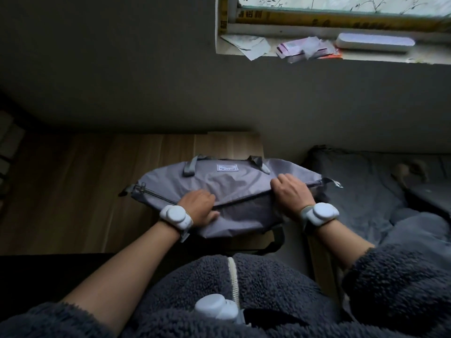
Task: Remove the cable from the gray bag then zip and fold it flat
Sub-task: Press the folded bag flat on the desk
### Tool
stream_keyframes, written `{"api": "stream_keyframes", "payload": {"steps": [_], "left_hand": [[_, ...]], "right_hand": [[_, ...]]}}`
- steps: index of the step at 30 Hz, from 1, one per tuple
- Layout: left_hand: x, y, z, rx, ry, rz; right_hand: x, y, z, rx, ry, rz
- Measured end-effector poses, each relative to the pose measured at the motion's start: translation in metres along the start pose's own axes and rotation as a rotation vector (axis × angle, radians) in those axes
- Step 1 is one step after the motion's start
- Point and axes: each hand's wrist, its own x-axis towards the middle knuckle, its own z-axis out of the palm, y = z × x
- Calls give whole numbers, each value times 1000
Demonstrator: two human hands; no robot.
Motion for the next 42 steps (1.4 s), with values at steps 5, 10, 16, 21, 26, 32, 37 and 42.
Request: {"api": "stream_keyframes", "payload": {"steps": [5,10,16,21,26,32,37,42], "left_hand": [[1,-31,-30,-56,144,-166],[-7,-44,-49,-3,59,-216],[-1,-54,-94,9,373,-179],[6,-89,-106,-22,424,-335],[-16,-113,-52,53,55,-299],[-34,-124,-28,52,121,-314],[-33,-131,-33,75,137,-323],[-31,-125,-45,43,148,-360]], "right_hand": [[45,13,-27,105,146,92],[62,27,-16,151,2,187],[66,44,-24,206,93,227],[81,48,-26,176,-46,195],[41,80,-8,77,-305,173],[3,67,6,340,-210,124],[-8,65,9,305,-191,55],[13,66,-1,78,-129,149]]}}
